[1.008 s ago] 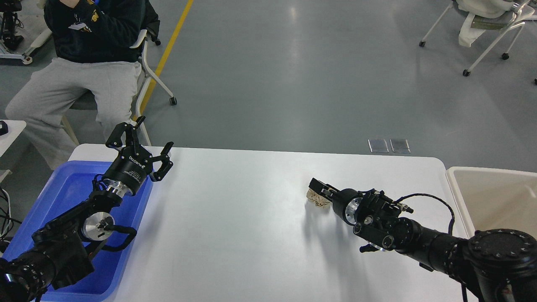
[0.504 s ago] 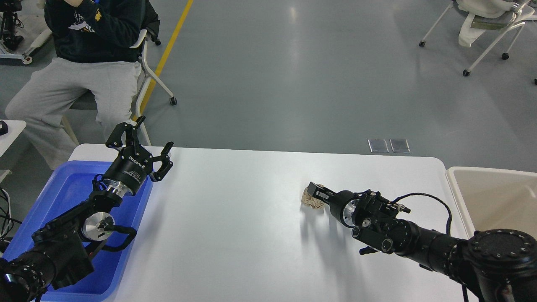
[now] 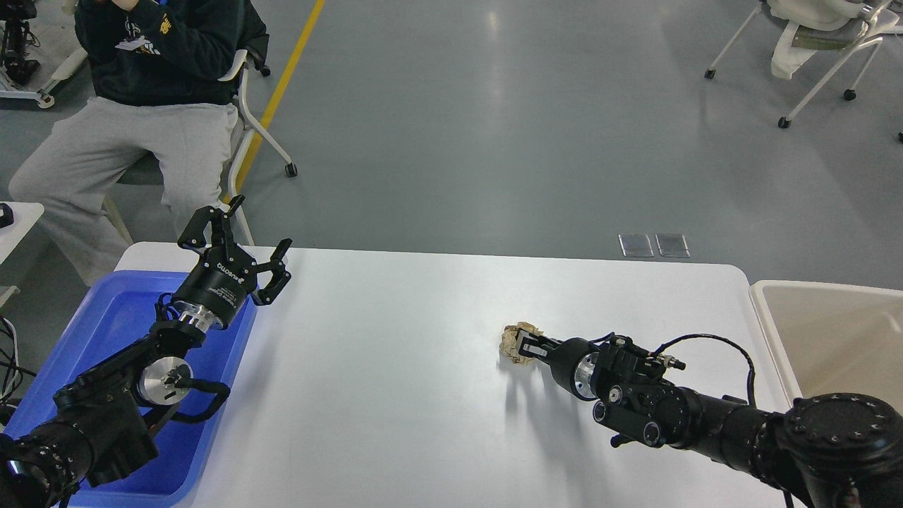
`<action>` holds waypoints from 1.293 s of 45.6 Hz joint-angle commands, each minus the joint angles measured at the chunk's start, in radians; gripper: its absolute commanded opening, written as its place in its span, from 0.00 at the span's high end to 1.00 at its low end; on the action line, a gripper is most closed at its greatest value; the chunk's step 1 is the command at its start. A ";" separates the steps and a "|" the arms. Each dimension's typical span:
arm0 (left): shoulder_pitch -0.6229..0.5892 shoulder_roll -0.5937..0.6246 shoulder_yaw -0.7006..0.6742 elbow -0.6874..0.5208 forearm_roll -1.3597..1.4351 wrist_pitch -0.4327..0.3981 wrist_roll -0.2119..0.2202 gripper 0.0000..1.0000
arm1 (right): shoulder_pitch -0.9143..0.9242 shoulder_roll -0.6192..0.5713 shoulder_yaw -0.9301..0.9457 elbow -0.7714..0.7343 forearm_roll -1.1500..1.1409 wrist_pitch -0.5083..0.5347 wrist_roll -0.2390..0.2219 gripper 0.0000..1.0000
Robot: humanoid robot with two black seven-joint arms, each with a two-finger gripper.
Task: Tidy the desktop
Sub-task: 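Lift the paper ball and carry it toward the white bin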
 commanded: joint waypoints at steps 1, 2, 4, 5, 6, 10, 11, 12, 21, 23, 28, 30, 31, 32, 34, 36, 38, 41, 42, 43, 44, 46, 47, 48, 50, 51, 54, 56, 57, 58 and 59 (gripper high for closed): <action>0.000 0.000 0.000 0.000 0.000 0.000 0.000 0.00 | -0.022 0.000 -0.034 0.015 -0.017 0.001 0.033 1.00; 0.000 0.000 -0.001 0.000 0.000 0.000 0.000 0.00 | -0.022 0.000 -0.034 0.017 -0.016 0.001 0.035 1.00; 0.000 0.000 0.000 0.000 0.000 0.000 0.000 0.00 | -0.022 0.000 -0.034 0.017 -0.016 -0.001 0.036 1.00; 0.000 0.000 0.000 0.000 0.000 0.000 0.000 0.00 | -0.022 0.000 -0.036 0.017 -0.016 -0.001 0.038 1.00; 0.000 0.000 0.000 0.000 0.000 0.000 0.000 0.00 | -0.022 0.000 -0.036 0.017 -0.016 -0.003 0.041 1.00; 0.000 0.000 0.000 0.000 0.000 0.000 0.000 0.00 | -0.018 0.000 -0.036 0.018 -0.014 -0.006 0.056 1.00; 0.000 0.000 0.000 0.000 0.000 0.000 0.000 0.00 | -0.018 0.000 -0.036 0.018 -0.013 -0.006 0.059 1.00; 0.000 0.000 0.000 0.000 0.000 0.000 0.000 0.00 | -0.016 0.000 -0.036 0.021 -0.011 -0.006 0.064 1.00; 0.000 0.000 0.000 0.000 0.000 0.000 0.000 0.00 | -0.004 0.000 0.003 0.072 0.007 -0.007 0.084 1.00; -0.002 0.000 0.000 0.000 0.000 0.000 0.000 0.00 | -0.001 0.000 0.024 0.090 0.020 -0.003 0.085 1.00; -0.002 0.000 -0.001 0.000 0.000 0.000 0.000 0.00 | 0.007 0.000 0.082 0.159 0.047 -0.001 0.093 1.00; -0.002 0.000 0.000 0.000 0.000 0.000 0.000 0.00 | 0.011 0.000 0.101 0.182 0.063 0.001 0.093 1.00; -0.002 0.000 0.000 0.000 0.000 0.000 0.000 0.00 | 0.016 0.000 0.107 0.194 0.070 0.001 0.093 1.00; 0.000 0.000 0.000 0.000 0.000 0.000 0.000 0.00 | 0.022 0.000 0.112 0.210 0.078 0.002 0.093 1.00; -0.002 0.000 0.000 0.000 0.000 0.000 0.000 0.00 | 0.034 -0.017 0.118 0.245 0.098 0.007 0.093 1.00; -0.002 0.000 0.000 0.000 0.000 0.000 0.000 0.00 | 0.051 -0.076 0.119 0.296 0.128 0.013 0.093 1.00; -0.002 0.000 0.000 0.000 0.000 0.000 0.000 0.00 | 0.068 -0.124 0.124 0.336 0.158 0.017 0.093 1.00; -0.002 0.000 0.000 0.000 0.000 0.000 0.000 0.00 | 0.099 -0.204 0.125 0.394 0.193 0.028 0.093 1.00; -0.002 0.000 0.000 0.000 0.000 0.000 0.000 0.00 | 0.108 -0.231 0.124 0.414 0.201 0.031 0.091 1.00; -0.002 0.000 0.000 0.000 0.000 0.000 0.000 0.00 | 0.117 -0.260 0.124 0.434 0.207 0.034 0.091 1.00; -0.002 0.000 0.000 0.000 0.000 0.000 0.000 0.00 | 0.126 -0.288 0.124 0.454 0.213 0.037 0.091 1.00; -0.002 0.000 0.000 0.000 0.000 0.000 0.000 0.00 | 0.148 -0.345 0.125 0.495 0.225 0.042 0.088 1.00; -0.002 0.000 0.000 0.000 0.000 0.000 0.000 0.00 | 0.159 -0.375 0.124 0.521 0.233 0.045 0.085 1.00; -0.002 0.000 0.000 0.000 0.000 0.000 0.000 0.00 | 0.169 -0.403 0.124 0.543 0.237 0.048 0.084 1.00; -0.002 0.000 0.000 0.000 0.000 0.000 0.000 0.00 | 0.189 -0.457 0.124 0.587 0.248 0.054 0.082 1.00; -0.002 0.000 0.000 0.000 0.000 0.000 0.000 0.00 | 0.200 -0.484 0.122 0.607 0.253 0.057 0.081 1.00; -0.002 0.000 0.000 0.000 0.000 0.000 0.000 0.00 | 0.232 -0.558 0.121 0.670 0.267 0.065 0.079 1.00; -0.002 0.000 0.000 0.000 0.000 0.000 0.000 0.00 | 0.255 -0.603 0.119 0.708 0.277 0.068 0.078 1.00; -0.002 0.000 0.000 0.000 0.000 0.000 0.000 0.00 | 0.266 -0.622 0.119 0.727 0.280 0.071 0.078 1.00; -0.002 0.000 0.000 0.000 0.000 0.000 0.000 0.00 | 0.277 -0.645 0.118 0.745 0.287 0.073 0.076 1.00; -0.002 0.000 0.000 0.000 0.000 0.000 0.000 0.00 | 0.287 -0.665 0.118 0.765 0.291 0.077 0.076 1.00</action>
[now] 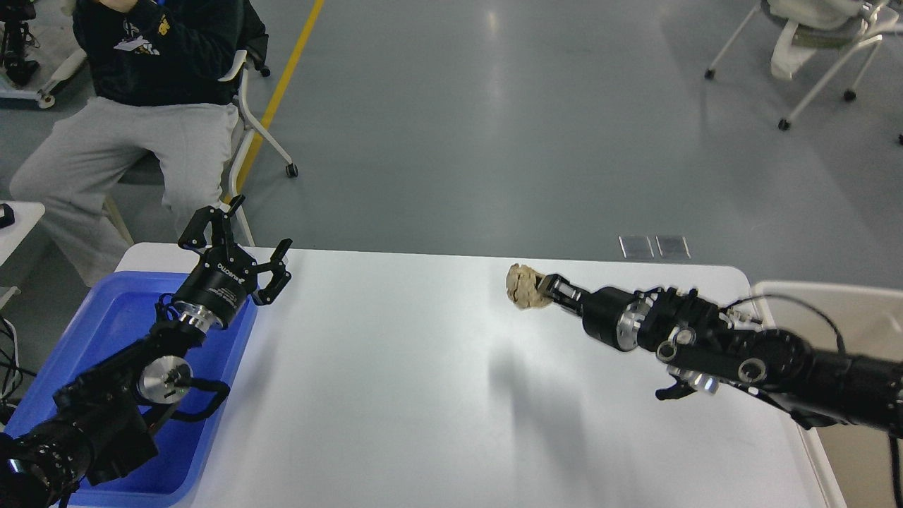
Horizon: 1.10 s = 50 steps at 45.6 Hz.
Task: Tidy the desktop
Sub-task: 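Lift the paper ball and carry it toward the white bin, then lower the right gripper into the white bin and release the ball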
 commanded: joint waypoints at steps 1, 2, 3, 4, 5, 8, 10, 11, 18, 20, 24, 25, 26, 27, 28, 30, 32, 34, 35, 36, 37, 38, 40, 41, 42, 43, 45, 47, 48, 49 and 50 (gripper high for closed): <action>0.000 0.000 -0.001 0.000 0.000 0.000 0.000 0.00 | 0.118 -0.271 -0.001 0.229 0.069 0.031 -0.010 1.00; 0.000 0.000 0.000 0.000 0.000 0.000 0.000 0.00 | 0.127 -0.291 -0.001 0.247 0.074 0.035 -0.011 1.00; 0.000 0.000 0.000 0.000 0.000 0.000 0.000 0.00 | 0.136 -0.312 -0.001 0.264 0.080 0.037 -0.016 1.00; 0.000 0.000 0.000 0.000 0.000 0.000 0.000 0.00 | 0.147 -0.332 -0.002 0.282 0.086 0.040 -0.020 1.00; 0.000 0.000 0.000 0.000 0.000 0.000 0.000 0.00 | 0.159 -0.354 -0.004 0.296 0.092 0.043 -0.026 1.00; 0.000 0.000 -0.001 0.000 0.000 0.000 0.000 0.00 | 0.193 -0.423 -0.011 0.344 0.097 0.051 -0.045 1.00; 0.000 0.000 0.000 0.000 0.000 0.000 0.000 0.00 | 0.208 -0.460 -0.011 0.361 0.097 0.060 -0.051 1.00; 0.000 0.000 0.000 0.000 0.000 0.000 0.000 0.00 | 0.216 -0.476 -0.011 0.367 0.097 0.066 -0.054 1.00; 0.000 0.000 0.000 0.000 0.000 0.000 0.000 0.00 | 0.237 -0.544 0.007 0.347 0.099 0.062 -0.132 1.00; 0.000 0.000 0.000 0.000 0.000 0.000 0.000 0.00 | 0.237 -0.556 0.009 0.326 0.099 0.057 -0.155 1.00; 0.000 0.000 0.000 0.000 0.000 0.000 0.000 0.00 | 0.227 -0.563 0.007 0.251 0.099 0.034 -0.168 1.00; 0.000 0.000 0.000 0.000 0.000 0.000 0.000 0.00 | 0.222 -0.562 0.002 0.223 0.099 0.023 -0.169 1.00; 0.000 0.000 0.000 0.000 0.000 0.000 0.000 0.00 | 0.221 -0.559 -0.007 0.189 0.099 0.016 -0.169 1.00; 0.000 0.000 0.000 0.000 0.000 0.000 0.000 0.00 | 0.215 -0.555 -0.011 0.151 0.100 0.008 -0.169 1.00; 0.000 0.000 -0.001 0.000 0.000 0.000 0.000 0.00 | 0.204 -0.552 -0.016 0.113 0.102 0.000 -0.169 1.00; 0.000 0.000 0.000 0.000 0.000 0.000 0.000 0.00 | 0.167 -0.540 -0.019 0.031 0.121 -0.004 -0.169 1.00; 0.000 0.000 0.000 0.000 0.000 0.000 0.000 0.00 | 0.132 -0.510 -0.021 -0.047 0.157 -0.004 -0.171 1.00; 0.000 0.000 0.000 0.000 0.000 0.000 0.000 0.00 | 0.104 -0.477 -0.022 -0.127 0.206 -0.004 -0.180 1.00; 0.000 0.000 0.000 0.000 0.000 0.000 0.000 0.00 | 0.092 -0.461 -0.022 -0.166 0.229 -0.003 -0.186 1.00; 0.000 0.000 0.000 0.000 0.000 0.000 0.000 0.00 | 0.081 -0.449 -0.024 -0.208 0.249 -0.001 -0.192 1.00; 0.000 0.000 0.000 0.000 0.000 0.000 0.000 0.00 | 0.067 -0.437 -0.024 -0.249 0.272 0.000 -0.200 1.00; 0.000 0.000 0.000 0.000 0.000 0.000 0.000 0.00 | 0.052 -0.422 -0.024 -0.291 0.292 0.002 -0.206 1.00; 0.000 0.000 0.000 0.000 0.000 0.000 0.000 0.00 | 0.015 -0.371 -0.022 -0.386 0.344 0.002 -0.217 1.00; 0.000 0.000 0.000 0.000 0.000 0.000 0.000 0.00 | 0.004 -0.351 -0.021 -0.423 0.364 0.002 -0.220 1.00; 0.000 0.000 -0.001 0.000 0.000 0.000 0.000 0.00 | -0.008 -0.331 -0.021 -0.458 0.384 0.002 -0.221 1.00; 0.000 0.000 0.000 0.000 0.000 0.000 0.000 0.00 | -0.017 -0.313 -0.021 -0.493 0.405 0.002 -0.224 1.00; 0.000 0.000 -0.001 0.000 0.000 0.000 0.000 0.00 | -0.042 -0.273 -0.019 -0.562 0.451 0.002 -0.235 1.00; 0.000 0.000 -0.001 0.000 0.000 0.000 0.000 0.00 | -0.068 -0.228 -0.016 -0.630 0.500 -0.001 -0.246 1.00; 0.000 0.000 0.000 0.000 0.000 0.000 0.000 0.00 | -0.078 -0.205 -0.013 -0.663 0.522 -0.001 -0.252 1.00; 0.000 0.000 -0.001 0.000 0.000 0.000 0.000 0.00 | -0.091 -0.184 -0.010 -0.697 0.545 -0.001 -0.258 1.00; 0.000 0.000 0.000 0.000 0.000 0.000 0.000 0.00 | -0.101 -0.162 -0.007 -0.734 0.565 0.000 -0.266 1.00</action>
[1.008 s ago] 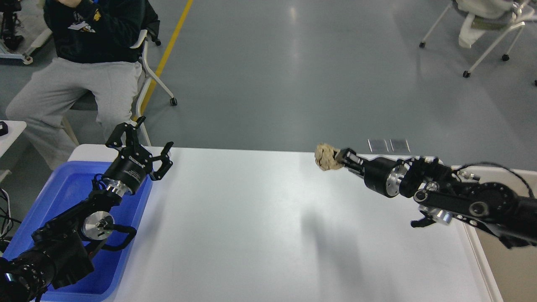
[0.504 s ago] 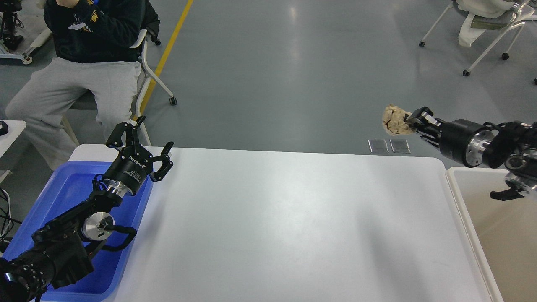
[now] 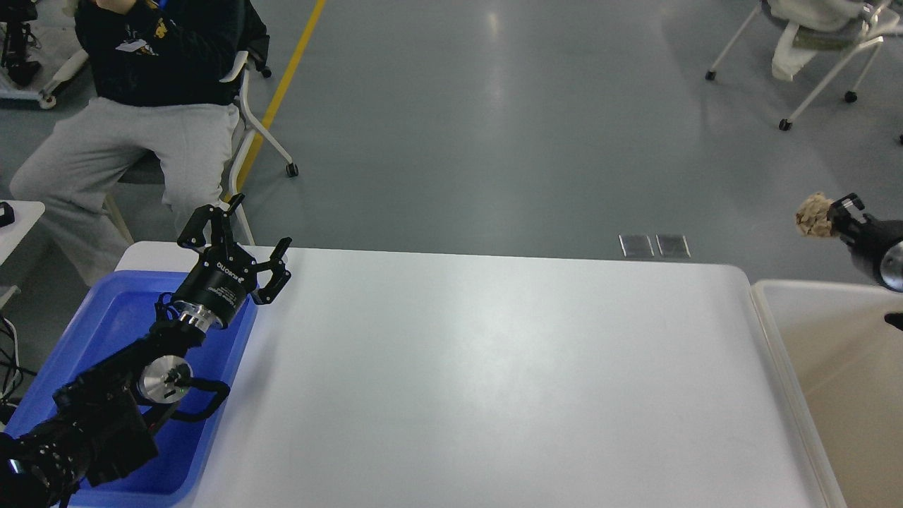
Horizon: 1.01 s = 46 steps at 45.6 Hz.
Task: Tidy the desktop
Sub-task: 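Lower the right gripper into the white bin and release the ball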
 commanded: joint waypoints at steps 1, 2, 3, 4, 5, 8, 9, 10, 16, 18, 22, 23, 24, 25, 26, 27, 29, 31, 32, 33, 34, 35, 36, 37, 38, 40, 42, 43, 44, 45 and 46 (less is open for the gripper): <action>0.000 0.000 -0.001 0.000 0.000 0.000 0.000 0.00 | -0.139 0.213 0.012 -0.418 0.243 -0.006 -0.063 1.00; 0.000 0.000 0.000 0.000 0.000 0.000 0.000 0.00 | -0.151 0.236 0.014 -0.451 0.266 -0.006 -0.069 1.00; 0.000 0.000 0.000 0.000 0.000 0.000 0.000 0.00 | -0.164 0.256 0.016 -0.481 0.292 -0.006 -0.077 1.00; 0.000 0.000 -0.001 0.000 0.000 0.000 0.000 0.00 | -0.176 0.277 0.019 -0.509 0.319 -0.004 -0.086 1.00; 0.000 0.000 -0.001 0.000 0.000 0.000 0.000 0.00 | -0.188 0.297 0.026 -0.533 0.347 -0.004 -0.094 1.00; 0.000 0.000 -0.001 0.000 0.000 0.000 0.000 0.00 | -0.222 0.348 0.064 -0.596 0.413 -0.007 -0.128 1.00; 0.000 0.000 0.000 0.000 0.000 0.000 0.000 0.00 | -0.234 0.359 0.083 -0.612 0.428 -0.007 -0.140 1.00; 0.000 0.000 0.000 0.000 0.000 0.000 0.000 0.00 | -0.247 0.371 0.101 -0.623 0.439 -0.007 -0.149 1.00; 0.000 0.000 -0.001 0.000 0.000 0.000 0.000 0.00 | -0.308 0.388 0.274 -0.640 0.458 -0.012 -0.185 1.00; 0.000 0.000 -0.001 0.000 0.000 0.000 0.000 0.00 | -0.325 0.388 0.337 -0.640 0.456 -0.010 -0.192 1.00; 0.000 0.000 -0.001 0.000 0.000 0.000 0.000 0.00 | -0.360 0.388 0.419 -0.640 0.456 -0.003 -0.201 1.00; 0.000 0.000 0.000 0.000 0.000 0.000 0.000 0.00 | -0.368 0.388 0.431 -0.640 0.456 0.000 -0.201 1.00; 0.000 0.000 -0.001 0.000 0.000 0.000 0.000 0.00 | -0.374 0.388 0.440 -0.640 0.456 0.002 -0.201 1.00; 0.000 0.000 0.000 0.000 0.000 0.000 0.000 0.00 | -0.382 0.388 0.448 -0.640 0.458 0.002 -0.201 1.00; 0.000 0.000 0.000 0.000 0.000 0.000 0.000 0.00 | -0.386 0.388 0.454 -0.640 0.458 0.002 -0.201 1.00; 0.000 0.000 0.000 0.000 0.000 0.000 0.000 0.00 | -0.391 0.388 0.460 -0.640 0.458 0.002 -0.201 1.00; 0.000 0.000 -0.001 0.000 0.000 0.000 0.000 0.00 | -0.399 0.388 0.471 -0.640 0.458 0.004 -0.201 1.00; 0.000 0.000 0.000 0.000 0.000 0.000 0.000 0.00 | -0.408 0.386 0.483 -0.640 0.458 0.005 -0.201 1.00; 0.000 0.000 -0.001 0.000 0.000 0.000 0.000 0.00 | -0.411 0.386 0.489 -0.641 0.458 0.005 -0.200 1.00; 0.000 0.000 -0.001 0.000 0.000 0.000 0.000 0.00 | -0.417 0.386 0.496 -0.641 0.459 0.005 -0.200 1.00; 0.000 0.000 0.000 0.000 0.000 0.000 0.000 0.00 | -0.420 0.385 0.499 -0.641 0.458 0.005 -0.200 1.00; 0.000 0.000 -0.001 0.000 0.000 0.000 0.000 0.00 | -0.423 0.385 0.502 -0.641 0.458 0.004 -0.200 1.00; 0.000 0.000 0.000 0.000 0.000 0.000 0.000 0.00 | -0.425 0.385 0.502 -0.643 0.458 0.004 -0.198 1.00; 0.000 0.000 -0.001 0.000 0.000 0.000 0.000 0.00 | -0.426 0.385 0.502 -0.643 0.458 0.002 -0.197 1.00; 0.000 0.000 -0.001 0.000 0.000 0.000 0.000 0.00 | -0.428 0.385 0.502 -0.643 0.458 0.000 -0.194 1.00; 0.000 0.000 -0.001 0.000 0.000 0.000 0.000 0.00 | -0.432 0.385 0.502 -0.643 0.458 0.002 -0.194 0.75; 0.000 0.000 -0.001 0.000 0.000 0.000 0.000 0.00 | -0.435 0.383 0.503 -0.644 0.458 -0.003 -0.191 0.34; 0.000 0.000 -0.001 0.000 0.000 0.000 0.000 0.00 | -0.435 0.382 0.502 -0.644 0.458 -0.001 -0.191 0.30; 0.002 0.000 0.000 0.000 0.000 0.000 0.000 0.00 | -0.435 0.380 0.502 -0.646 0.458 -0.001 -0.191 0.20; 0.000 0.000 -0.001 0.000 0.000 0.000 0.000 0.00 | -0.435 0.380 0.503 -0.646 0.458 -0.001 -0.191 0.03; 0.000 0.000 0.000 0.000 0.000 0.000 0.000 0.00 | -0.435 0.379 0.502 -0.646 0.458 0.000 -0.191 0.00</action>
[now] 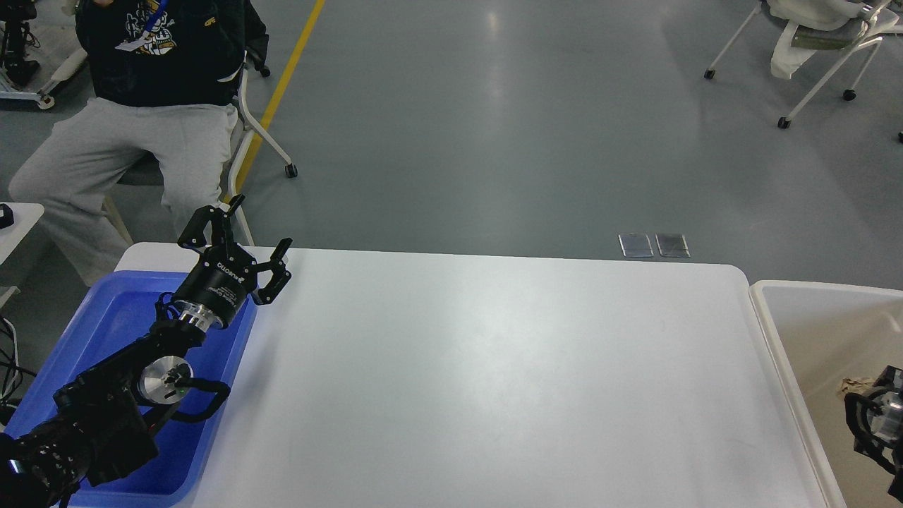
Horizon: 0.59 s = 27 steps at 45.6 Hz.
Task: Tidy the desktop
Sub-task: 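Lower the right gripper into the white bin and release the ball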
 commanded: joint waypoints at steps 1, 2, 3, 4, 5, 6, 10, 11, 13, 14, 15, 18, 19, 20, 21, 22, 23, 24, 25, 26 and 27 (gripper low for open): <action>0.000 0.000 -0.001 0.000 0.000 0.000 0.000 0.00 | -0.027 -0.003 0.032 -0.010 0.006 0.000 0.001 0.00; 0.000 0.000 0.001 0.000 0.000 0.000 0.000 0.00 | -0.027 -0.003 0.032 -0.010 0.004 0.000 0.003 0.00; 0.000 0.000 -0.001 0.000 0.000 0.000 0.000 0.00 | -0.025 -0.004 0.031 -0.010 0.004 0.000 0.003 0.00; 0.000 0.000 -0.001 0.000 0.000 0.000 0.000 0.00 | -0.025 -0.006 0.028 -0.010 0.003 0.000 0.004 0.00; 0.001 0.000 -0.001 0.000 0.000 0.000 0.000 0.00 | -0.025 -0.008 0.025 -0.010 0.001 0.000 0.004 0.00; 0.002 0.000 -0.001 0.000 0.000 0.000 0.000 0.00 | -0.025 -0.011 0.025 -0.012 -0.002 0.000 0.004 0.00; 0.002 0.000 -0.001 0.000 0.000 0.000 0.000 0.00 | -0.014 -0.026 0.022 -0.015 -0.005 0.000 0.004 0.00; 0.002 0.000 -0.001 0.000 0.000 0.000 0.000 0.00 | -0.010 -0.027 0.022 -0.015 -0.005 0.000 0.004 0.00; 0.001 0.000 -0.001 0.000 0.000 0.000 0.000 0.00 | 0.002 -0.027 0.022 -0.015 -0.007 0.000 0.004 0.00; 0.002 0.000 0.001 0.000 0.000 0.000 0.000 0.00 | 0.015 -0.027 0.022 -0.015 -0.007 0.000 0.004 0.00; 0.002 0.000 -0.001 0.000 0.000 0.000 0.000 0.00 | 0.024 -0.027 0.020 -0.015 -0.007 0.000 0.004 0.00; 0.000 0.000 -0.001 0.000 0.000 0.000 0.000 0.00 | 0.048 -0.027 0.017 -0.013 -0.008 0.000 0.004 0.00; 0.001 0.000 -0.001 0.000 0.000 0.000 0.000 0.00 | 0.056 -0.027 0.019 -0.012 -0.008 0.001 0.004 0.00; 0.002 0.000 -0.001 0.000 0.000 0.000 0.000 0.00 | 0.064 -0.027 0.020 -0.010 -0.008 0.004 0.004 0.00; 0.002 0.000 -0.001 0.000 0.000 0.000 0.000 0.00 | 0.076 -0.029 0.022 -0.010 -0.008 0.004 0.004 0.00; 0.002 0.000 -0.001 0.000 0.000 0.000 0.000 0.00 | 0.088 -0.029 0.025 -0.010 -0.008 0.006 0.004 0.00; 0.002 0.000 -0.001 0.000 0.000 0.000 0.000 0.00 | 0.102 -0.029 0.031 -0.010 -0.008 0.006 0.006 0.00; 0.000 0.000 0.001 0.000 0.000 0.000 0.000 0.00 | 0.114 -0.027 0.034 -0.009 -0.007 0.006 0.006 0.00; 0.001 0.000 -0.001 0.000 0.000 0.000 0.000 0.00 | 0.127 -0.027 0.035 -0.009 -0.007 0.006 0.006 0.00; 0.000 0.000 0.001 0.000 0.000 0.000 0.000 0.00 | 0.139 -0.027 0.035 -0.007 -0.005 0.006 0.006 0.00; 0.001 0.000 -0.001 0.000 0.000 0.000 0.000 0.00 | 0.153 -0.026 0.037 -0.007 -0.005 0.006 0.006 0.00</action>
